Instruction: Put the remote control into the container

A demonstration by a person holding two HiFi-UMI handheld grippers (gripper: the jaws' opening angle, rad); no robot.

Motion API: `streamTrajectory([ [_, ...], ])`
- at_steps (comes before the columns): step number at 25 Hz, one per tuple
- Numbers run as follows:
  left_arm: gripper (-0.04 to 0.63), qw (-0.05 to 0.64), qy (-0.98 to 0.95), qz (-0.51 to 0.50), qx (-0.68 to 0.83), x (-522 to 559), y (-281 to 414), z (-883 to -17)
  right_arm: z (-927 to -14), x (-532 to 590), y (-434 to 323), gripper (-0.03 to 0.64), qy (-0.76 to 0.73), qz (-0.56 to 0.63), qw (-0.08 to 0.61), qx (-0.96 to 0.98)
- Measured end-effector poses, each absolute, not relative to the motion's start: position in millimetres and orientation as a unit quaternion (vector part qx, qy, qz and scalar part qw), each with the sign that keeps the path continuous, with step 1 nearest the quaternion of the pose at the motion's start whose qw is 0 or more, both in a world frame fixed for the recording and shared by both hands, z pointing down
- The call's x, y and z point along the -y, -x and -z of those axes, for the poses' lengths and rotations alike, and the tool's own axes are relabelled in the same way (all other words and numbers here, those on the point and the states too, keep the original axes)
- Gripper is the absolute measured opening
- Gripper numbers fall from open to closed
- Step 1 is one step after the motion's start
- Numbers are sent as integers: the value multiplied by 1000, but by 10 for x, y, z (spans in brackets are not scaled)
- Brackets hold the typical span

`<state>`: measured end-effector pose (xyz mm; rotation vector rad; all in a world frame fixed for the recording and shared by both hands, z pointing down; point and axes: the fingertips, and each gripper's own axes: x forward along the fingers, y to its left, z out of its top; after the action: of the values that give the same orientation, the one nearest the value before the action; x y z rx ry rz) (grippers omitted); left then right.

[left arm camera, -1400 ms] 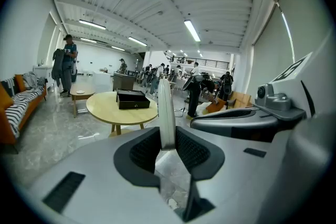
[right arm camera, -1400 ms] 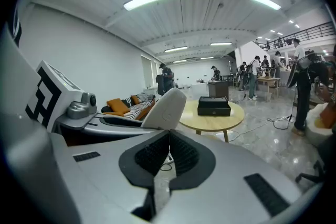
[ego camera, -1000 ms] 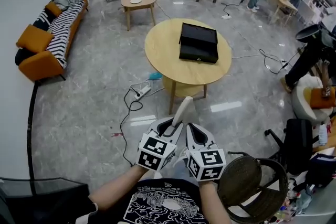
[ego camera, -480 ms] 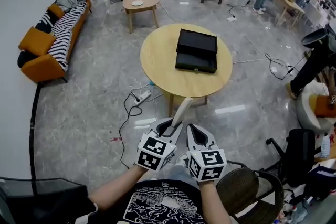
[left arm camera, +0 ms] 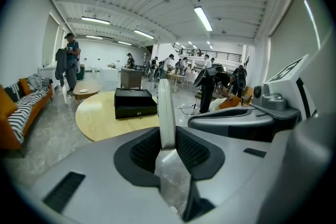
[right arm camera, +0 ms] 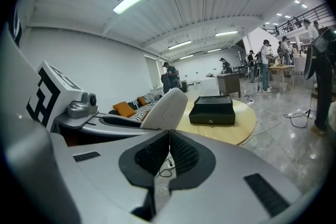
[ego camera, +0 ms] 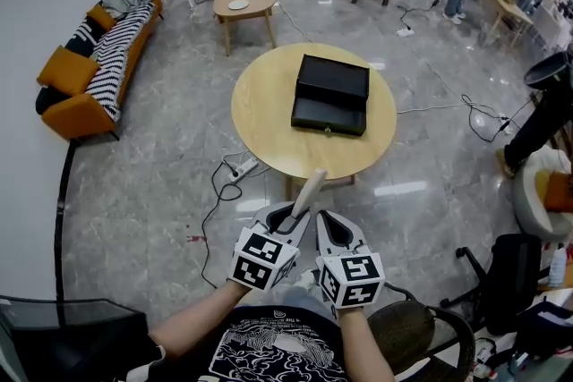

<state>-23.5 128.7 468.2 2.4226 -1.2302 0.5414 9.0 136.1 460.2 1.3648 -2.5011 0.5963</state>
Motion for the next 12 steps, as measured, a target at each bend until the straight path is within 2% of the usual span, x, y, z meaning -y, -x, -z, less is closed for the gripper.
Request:
streamTrajectory([
  [12, 98, 177, -853, -197, 450, -863, -334, -4690, -4584, -896, -710, 23, -458, -205, 101, 859],
])
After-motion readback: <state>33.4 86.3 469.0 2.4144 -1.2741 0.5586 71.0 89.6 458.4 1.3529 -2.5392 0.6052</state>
